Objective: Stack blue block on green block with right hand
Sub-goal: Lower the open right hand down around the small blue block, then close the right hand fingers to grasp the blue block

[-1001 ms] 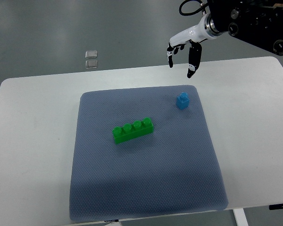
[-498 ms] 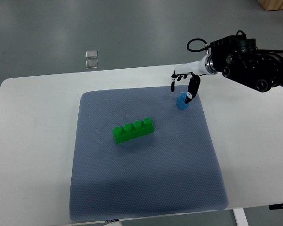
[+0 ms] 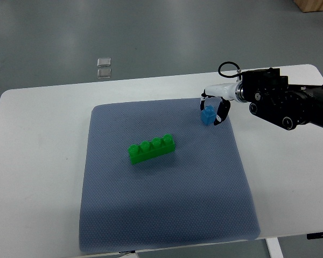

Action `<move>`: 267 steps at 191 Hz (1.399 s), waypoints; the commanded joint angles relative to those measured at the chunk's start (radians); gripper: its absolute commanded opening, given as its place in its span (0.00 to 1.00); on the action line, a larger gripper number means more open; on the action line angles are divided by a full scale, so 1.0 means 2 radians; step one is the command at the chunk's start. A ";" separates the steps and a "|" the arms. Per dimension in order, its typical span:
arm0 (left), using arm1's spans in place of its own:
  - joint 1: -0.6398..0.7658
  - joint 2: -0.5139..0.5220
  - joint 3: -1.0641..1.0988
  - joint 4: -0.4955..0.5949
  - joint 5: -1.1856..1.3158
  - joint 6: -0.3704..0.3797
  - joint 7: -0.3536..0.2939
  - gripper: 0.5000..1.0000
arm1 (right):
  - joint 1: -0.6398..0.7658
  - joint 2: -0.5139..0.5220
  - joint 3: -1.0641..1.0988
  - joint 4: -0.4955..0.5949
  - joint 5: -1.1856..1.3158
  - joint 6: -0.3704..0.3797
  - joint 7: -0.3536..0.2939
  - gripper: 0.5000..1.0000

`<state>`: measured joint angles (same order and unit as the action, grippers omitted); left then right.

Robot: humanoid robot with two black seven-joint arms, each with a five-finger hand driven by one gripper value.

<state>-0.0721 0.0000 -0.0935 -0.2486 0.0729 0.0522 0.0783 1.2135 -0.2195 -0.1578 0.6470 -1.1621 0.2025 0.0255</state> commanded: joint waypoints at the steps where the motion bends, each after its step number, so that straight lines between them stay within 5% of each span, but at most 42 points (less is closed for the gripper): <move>1: 0.000 0.000 0.000 0.000 0.000 0.001 0.001 1.00 | -0.001 0.000 -0.002 -0.001 0.000 -0.005 0.001 0.65; 43: 0.001 0.000 0.001 -0.001 0.000 0.000 0.001 1.00 | 0.001 -0.001 -0.003 -0.001 0.000 -0.006 0.000 0.63; 106: 0.001 0.000 0.001 0.000 0.000 0.001 0.001 1.00 | 0.001 -0.001 -0.003 -0.001 -0.017 -0.006 0.012 0.45; 267: 0.001 0.000 0.002 0.001 0.000 0.001 0.001 1.00 | -0.002 -0.006 -0.003 0.006 -0.029 -0.006 0.045 0.38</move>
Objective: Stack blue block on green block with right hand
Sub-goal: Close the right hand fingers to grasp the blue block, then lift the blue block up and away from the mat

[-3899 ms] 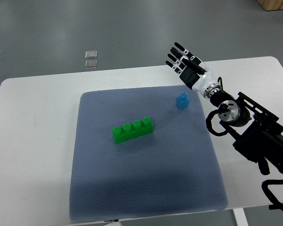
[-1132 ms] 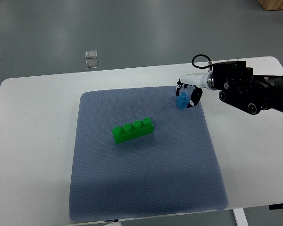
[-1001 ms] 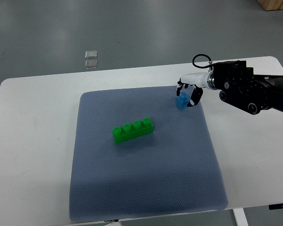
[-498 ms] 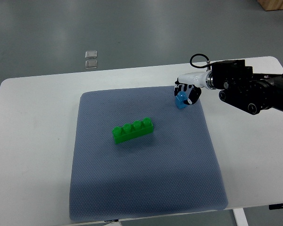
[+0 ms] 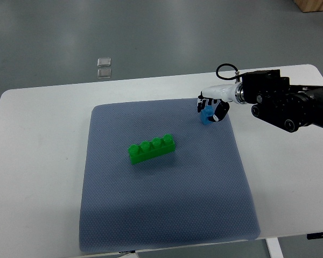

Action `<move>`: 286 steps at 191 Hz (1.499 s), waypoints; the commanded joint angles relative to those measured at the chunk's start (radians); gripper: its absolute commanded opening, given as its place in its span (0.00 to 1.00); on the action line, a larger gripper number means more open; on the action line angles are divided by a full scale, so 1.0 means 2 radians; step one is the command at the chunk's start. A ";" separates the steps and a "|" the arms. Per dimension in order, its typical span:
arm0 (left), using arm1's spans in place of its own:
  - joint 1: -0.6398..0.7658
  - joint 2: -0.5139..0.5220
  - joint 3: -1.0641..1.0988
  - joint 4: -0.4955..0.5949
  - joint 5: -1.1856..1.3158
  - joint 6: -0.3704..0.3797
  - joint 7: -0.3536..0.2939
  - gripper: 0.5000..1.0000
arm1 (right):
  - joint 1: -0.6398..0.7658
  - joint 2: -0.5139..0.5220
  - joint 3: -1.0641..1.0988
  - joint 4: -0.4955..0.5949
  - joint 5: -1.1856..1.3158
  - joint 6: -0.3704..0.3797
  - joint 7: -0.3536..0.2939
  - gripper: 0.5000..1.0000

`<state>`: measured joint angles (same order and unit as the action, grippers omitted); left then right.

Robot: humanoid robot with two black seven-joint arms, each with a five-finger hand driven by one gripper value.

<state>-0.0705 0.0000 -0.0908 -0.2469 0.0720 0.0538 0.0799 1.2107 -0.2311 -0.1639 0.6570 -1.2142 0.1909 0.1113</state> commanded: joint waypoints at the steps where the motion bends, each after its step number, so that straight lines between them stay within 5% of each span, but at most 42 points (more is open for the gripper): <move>1: 0.000 0.000 0.000 0.000 0.000 0.000 0.000 1.00 | 0.000 -0.001 0.000 0.001 -0.003 0.000 0.002 0.37; 69: 0.002 0.000 -0.001 0.001 0.000 0.000 0.000 1.00 | 0.000 -0.001 -0.001 0.001 -0.016 0.000 0.013 0.09; 122: 0.002 0.000 0.000 0.001 0.000 0.000 0.000 1.00 | 0.007 -0.016 0.002 0.040 -0.013 0.000 0.026 0.08; 141: 0.002 0.000 0.000 0.000 0.000 0.000 0.000 1.00 | 0.053 -0.054 0.005 0.118 -0.004 0.003 0.026 0.08; 175: 0.002 0.000 0.001 -0.001 0.001 0.000 0.000 1.00 | 0.127 -0.088 0.001 0.175 0.024 0.011 0.023 0.08; 209: 0.002 0.000 0.001 -0.004 0.000 0.000 -0.001 1.00 | 0.199 -0.108 -0.001 0.236 0.103 0.059 0.006 0.07; 286: 0.002 0.000 0.001 -0.005 0.001 0.000 -0.001 1.00 | 0.320 -0.088 -0.081 0.260 0.176 0.081 -0.013 0.07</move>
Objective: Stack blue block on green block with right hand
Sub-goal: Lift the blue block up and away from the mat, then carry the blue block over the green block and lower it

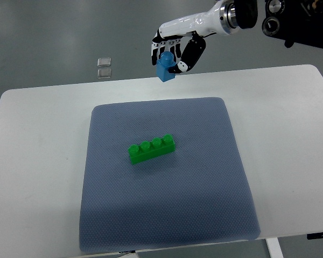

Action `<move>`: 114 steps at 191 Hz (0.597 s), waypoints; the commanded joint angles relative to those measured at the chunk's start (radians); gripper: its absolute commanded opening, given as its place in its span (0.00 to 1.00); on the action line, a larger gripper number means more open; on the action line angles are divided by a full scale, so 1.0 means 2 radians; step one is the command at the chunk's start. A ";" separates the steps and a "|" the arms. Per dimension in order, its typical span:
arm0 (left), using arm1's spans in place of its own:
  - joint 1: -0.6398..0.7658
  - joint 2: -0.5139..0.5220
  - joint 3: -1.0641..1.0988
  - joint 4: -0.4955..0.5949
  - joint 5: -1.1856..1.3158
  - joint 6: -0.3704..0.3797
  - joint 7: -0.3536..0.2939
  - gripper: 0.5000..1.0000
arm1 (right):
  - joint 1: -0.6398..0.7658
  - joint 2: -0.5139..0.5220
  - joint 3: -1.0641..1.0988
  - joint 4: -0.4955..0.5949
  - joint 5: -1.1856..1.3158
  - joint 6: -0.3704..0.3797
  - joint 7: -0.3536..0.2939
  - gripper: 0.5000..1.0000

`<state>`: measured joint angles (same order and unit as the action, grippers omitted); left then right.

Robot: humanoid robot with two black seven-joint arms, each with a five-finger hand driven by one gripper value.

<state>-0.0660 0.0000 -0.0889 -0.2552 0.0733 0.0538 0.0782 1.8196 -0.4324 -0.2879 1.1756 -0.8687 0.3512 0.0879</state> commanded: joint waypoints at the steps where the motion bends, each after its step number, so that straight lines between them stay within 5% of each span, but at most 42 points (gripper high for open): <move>1: -0.001 0.000 0.000 0.000 0.000 0.000 0.000 1.00 | 0.016 0.013 -0.019 0.000 0.003 0.001 -0.001 0.07; 114: 0.000 0.000 0.001 -0.011 0.000 -0.001 0.000 1.00 | -0.078 0.099 -0.045 -0.016 0.024 -0.076 -0.049 0.08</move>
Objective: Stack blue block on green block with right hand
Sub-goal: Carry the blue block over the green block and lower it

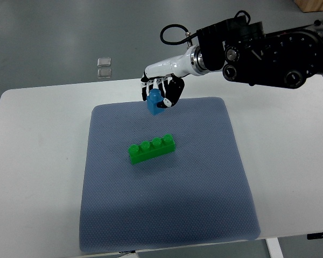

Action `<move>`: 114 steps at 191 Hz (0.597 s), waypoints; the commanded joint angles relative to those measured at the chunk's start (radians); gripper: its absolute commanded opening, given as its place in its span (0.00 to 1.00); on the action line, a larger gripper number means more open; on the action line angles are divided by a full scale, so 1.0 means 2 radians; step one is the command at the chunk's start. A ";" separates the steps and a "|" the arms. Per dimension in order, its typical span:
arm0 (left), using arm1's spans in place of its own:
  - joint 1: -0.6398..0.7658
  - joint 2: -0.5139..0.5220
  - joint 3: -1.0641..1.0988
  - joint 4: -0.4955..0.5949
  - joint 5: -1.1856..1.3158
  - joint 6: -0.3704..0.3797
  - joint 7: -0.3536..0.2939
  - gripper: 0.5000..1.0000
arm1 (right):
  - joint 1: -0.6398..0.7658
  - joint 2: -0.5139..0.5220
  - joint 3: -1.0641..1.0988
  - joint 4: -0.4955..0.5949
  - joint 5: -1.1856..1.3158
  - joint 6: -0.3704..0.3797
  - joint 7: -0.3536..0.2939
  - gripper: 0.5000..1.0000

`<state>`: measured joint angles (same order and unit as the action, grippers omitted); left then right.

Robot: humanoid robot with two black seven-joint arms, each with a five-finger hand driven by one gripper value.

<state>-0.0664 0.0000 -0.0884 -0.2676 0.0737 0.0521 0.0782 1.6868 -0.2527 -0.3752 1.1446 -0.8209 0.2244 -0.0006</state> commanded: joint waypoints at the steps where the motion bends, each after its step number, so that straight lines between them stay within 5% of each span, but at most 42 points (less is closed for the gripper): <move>1: 0.000 0.000 0.000 -0.005 0.000 0.000 0.000 1.00 | -0.012 0.010 -0.001 -0.001 0.000 -0.013 -0.005 0.08; 114: 0.000 0.000 0.000 -0.004 0.000 0.000 0.000 1.00 | -0.046 0.015 0.004 0.019 0.031 -0.052 -0.033 0.09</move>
<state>-0.0659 0.0000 -0.0890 -0.2760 0.0735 0.0524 0.0782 1.5975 -0.2224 -0.3680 1.1729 -0.7589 0.1215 -0.0657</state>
